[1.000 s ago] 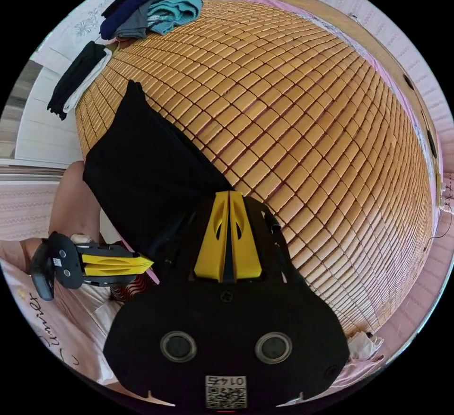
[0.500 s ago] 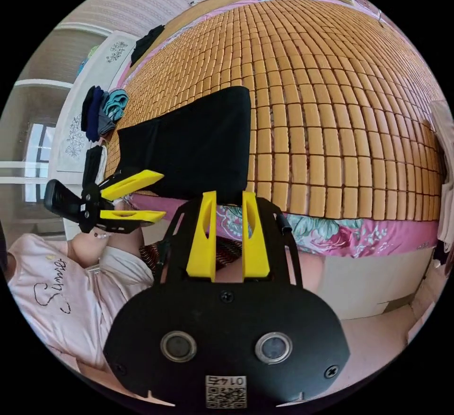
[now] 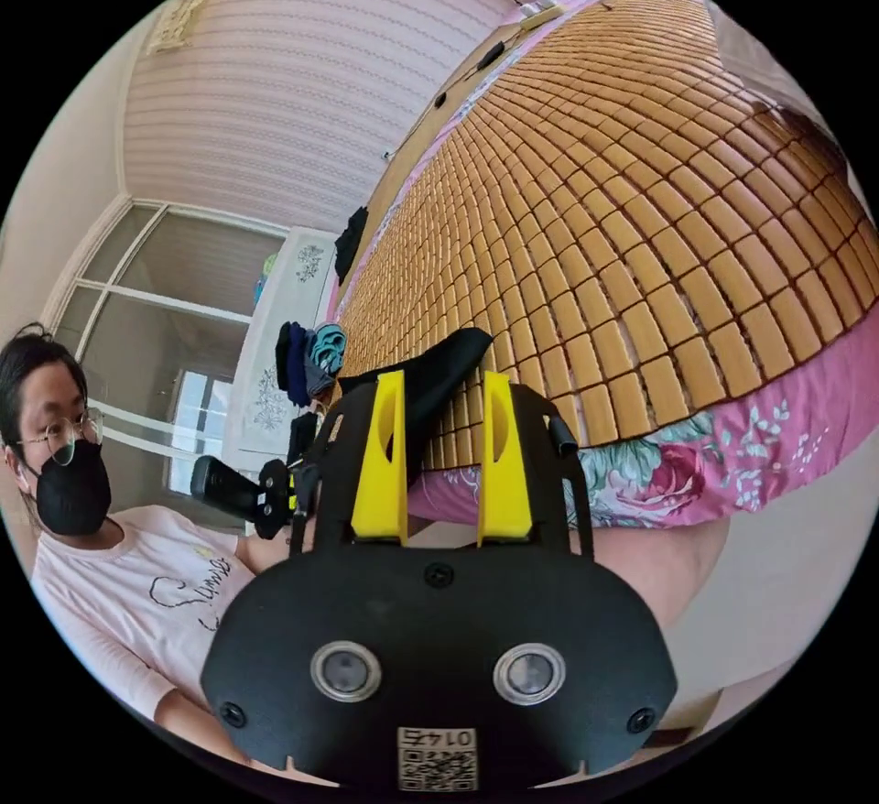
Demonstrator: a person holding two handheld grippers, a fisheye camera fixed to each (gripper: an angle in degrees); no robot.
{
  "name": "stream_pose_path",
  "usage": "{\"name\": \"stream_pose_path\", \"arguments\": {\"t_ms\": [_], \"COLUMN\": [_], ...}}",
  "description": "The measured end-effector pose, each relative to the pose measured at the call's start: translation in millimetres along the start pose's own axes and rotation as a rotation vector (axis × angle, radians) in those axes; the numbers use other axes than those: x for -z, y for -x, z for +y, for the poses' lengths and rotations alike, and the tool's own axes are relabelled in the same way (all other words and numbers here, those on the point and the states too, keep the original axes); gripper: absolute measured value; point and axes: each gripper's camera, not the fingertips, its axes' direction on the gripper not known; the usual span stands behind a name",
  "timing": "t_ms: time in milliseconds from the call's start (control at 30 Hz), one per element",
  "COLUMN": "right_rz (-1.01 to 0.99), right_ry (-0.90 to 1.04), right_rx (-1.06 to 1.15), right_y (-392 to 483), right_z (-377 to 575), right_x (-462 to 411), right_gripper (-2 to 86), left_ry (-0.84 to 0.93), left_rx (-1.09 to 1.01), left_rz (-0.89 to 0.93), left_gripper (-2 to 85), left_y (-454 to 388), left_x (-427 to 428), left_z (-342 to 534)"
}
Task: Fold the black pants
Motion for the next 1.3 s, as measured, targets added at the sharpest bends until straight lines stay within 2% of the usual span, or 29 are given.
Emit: {"name": "stream_pose_path", "arguments": {"t_ms": [100,133,167,367,500,600,667,733,833,933,1167,1300], "right_rz": [-0.182,-0.209,-0.215,-0.233,-0.214,-0.253,-0.248,-0.241,-0.01,0.103,0.408,0.502], "right_ry": [0.047,0.011,-0.029,-0.174,-0.195,-0.076,0.048,0.126,0.208,0.248,0.406,0.474], "right_rx": [-0.069,-0.067,-0.061,0.082,0.194,0.285,0.354,0.384,0.376,0.419,0.516,0.518], "right_y": [-38.2,-46.0,-51.0,-34.6,3.6,40.1,65.9,74.2,69.8,67.0,54.9,43.9], "right_z": [-3.1,-1.4,0.8,5.2,-7.9,-29.2,-39.5,-42.3,-39.9,-16.8,62.3,85.6], "right_x": [-38.0,-39.8,-35.8,16.0,16.7,-42.4,-121.4,-182.2,-242.6,-243.3,-220.0,-227.1], "right_gripper": [11.3,6.4,3.7,2.2,2.1,2.5,3.2,4.3,5.0,3.5,3.6,3.2], "left_ry": [-0.012,-0.028,-0.041,-0.255,-0.392,-0.413,-0.369,-0.234,-0.103,-0.113,-0.133,0.042], "left_rx": [-0.005,0.003,0.011,0.014,0.137,0.277,0.382,0.549,0.761,0.855,0.827,0.739], "left_rz": [0.013,0.018,0.021,0.117,0.121,0.111,0.07,-0.046,-0.157,-0.176,-0.06,-0.051], "left_gripper": [0.9,0.8,0.7,0.8,0.9,1.6,2.6,5.1,6.9,6.9,8.4,9.3], "left_y": [-1.1,0.2,1.4,12.9,48.6,87.7,110.5,140.4,177.4,202.1,249.0,260.8], "left_x": [5.3,7.4,8.5,25.7,56.7,82.3,94.3,101.1,102.8,105.5,65.7,24.2], "left_z": [6.4,8.3,8.7,-12.8,-10.4,19.9,46.0,82.9,127.0,145.7,114.9,87.8]}}
